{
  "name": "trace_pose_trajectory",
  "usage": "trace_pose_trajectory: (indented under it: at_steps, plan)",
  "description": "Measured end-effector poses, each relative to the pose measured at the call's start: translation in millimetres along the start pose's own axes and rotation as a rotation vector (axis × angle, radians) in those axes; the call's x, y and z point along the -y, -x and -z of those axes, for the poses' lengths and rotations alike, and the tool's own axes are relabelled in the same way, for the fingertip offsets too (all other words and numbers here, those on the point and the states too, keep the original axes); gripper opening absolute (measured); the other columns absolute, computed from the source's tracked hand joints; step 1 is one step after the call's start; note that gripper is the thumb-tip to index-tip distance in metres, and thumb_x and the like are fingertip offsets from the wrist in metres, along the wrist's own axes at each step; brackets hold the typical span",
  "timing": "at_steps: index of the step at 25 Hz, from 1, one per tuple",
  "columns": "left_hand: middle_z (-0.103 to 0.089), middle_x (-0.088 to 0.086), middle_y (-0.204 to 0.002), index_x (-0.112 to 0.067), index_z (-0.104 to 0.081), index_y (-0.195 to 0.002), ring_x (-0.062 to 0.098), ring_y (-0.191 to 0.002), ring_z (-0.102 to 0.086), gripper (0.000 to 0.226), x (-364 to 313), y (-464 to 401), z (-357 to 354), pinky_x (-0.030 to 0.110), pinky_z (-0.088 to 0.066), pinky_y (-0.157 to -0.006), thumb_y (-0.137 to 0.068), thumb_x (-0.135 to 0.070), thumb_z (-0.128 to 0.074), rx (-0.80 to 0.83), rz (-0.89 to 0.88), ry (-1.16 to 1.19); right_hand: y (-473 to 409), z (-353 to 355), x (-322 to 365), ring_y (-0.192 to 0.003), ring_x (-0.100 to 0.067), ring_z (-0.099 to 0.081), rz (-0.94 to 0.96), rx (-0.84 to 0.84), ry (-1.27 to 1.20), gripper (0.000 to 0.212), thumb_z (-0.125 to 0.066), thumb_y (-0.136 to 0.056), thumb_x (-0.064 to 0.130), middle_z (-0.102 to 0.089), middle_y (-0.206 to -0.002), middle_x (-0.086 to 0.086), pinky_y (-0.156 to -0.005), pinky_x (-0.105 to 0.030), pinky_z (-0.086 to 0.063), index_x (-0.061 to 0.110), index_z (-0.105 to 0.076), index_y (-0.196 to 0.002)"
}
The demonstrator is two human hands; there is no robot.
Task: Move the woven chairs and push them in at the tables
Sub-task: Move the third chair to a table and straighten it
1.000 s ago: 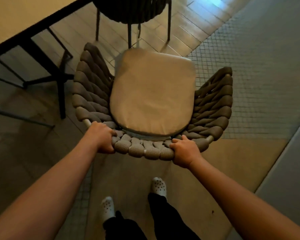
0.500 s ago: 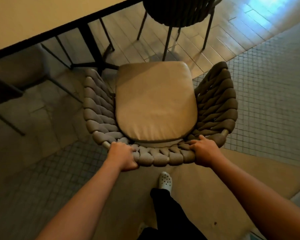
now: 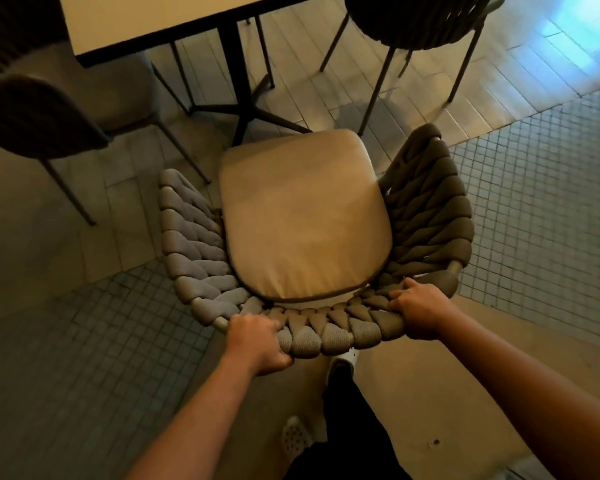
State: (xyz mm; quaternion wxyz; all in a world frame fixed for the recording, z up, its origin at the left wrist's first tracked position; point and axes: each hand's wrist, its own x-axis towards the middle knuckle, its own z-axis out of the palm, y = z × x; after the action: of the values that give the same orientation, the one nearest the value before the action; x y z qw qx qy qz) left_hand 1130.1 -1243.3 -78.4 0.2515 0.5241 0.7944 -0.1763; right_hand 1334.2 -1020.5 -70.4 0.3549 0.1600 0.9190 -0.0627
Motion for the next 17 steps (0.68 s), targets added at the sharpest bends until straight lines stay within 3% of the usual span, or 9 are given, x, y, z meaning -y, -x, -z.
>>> trace_pose_trajectory:
  at_steps: [8,17]
  plan:
    - [-0.068,-0.001,-0.106,-0.035,-0.061,-0.116,0.025,-0.102,-0.059,0.066,5.8,-35.5,19.0,0.033,-0.04,-0.079,-0.059,-0.066,-0.049,-0.054,0.054,0.05,-33.3,28.9,-26.8,-0.111,-0.021,-0.041,0.012,0.017,0.053,0.038,-0.053,-0.083,0.031,-0.055,-0.119,0.008,-0.074,-0.027,-0.046,0.034,-0.051,-0.121]
    - [-0.07,-0.007,-0.103,-0.042,-0.06,-0.117,0.021,-0.099,-0.062,0.068,34.2,-94.6,56.6,0.03,-0.041,-0.074,-0.054,-0.067,-0.05,-0.123,0.163,0.121,-108.3,96.6,-70.7,-0.096,-0.016,-0.04,0.058,-0.081,0.12,0.033,-0.056,-0.082,0.035,-0.059,-0.11,0.008,-0.071,-0.026,-0.04,0.034,-0.053,-0.115]
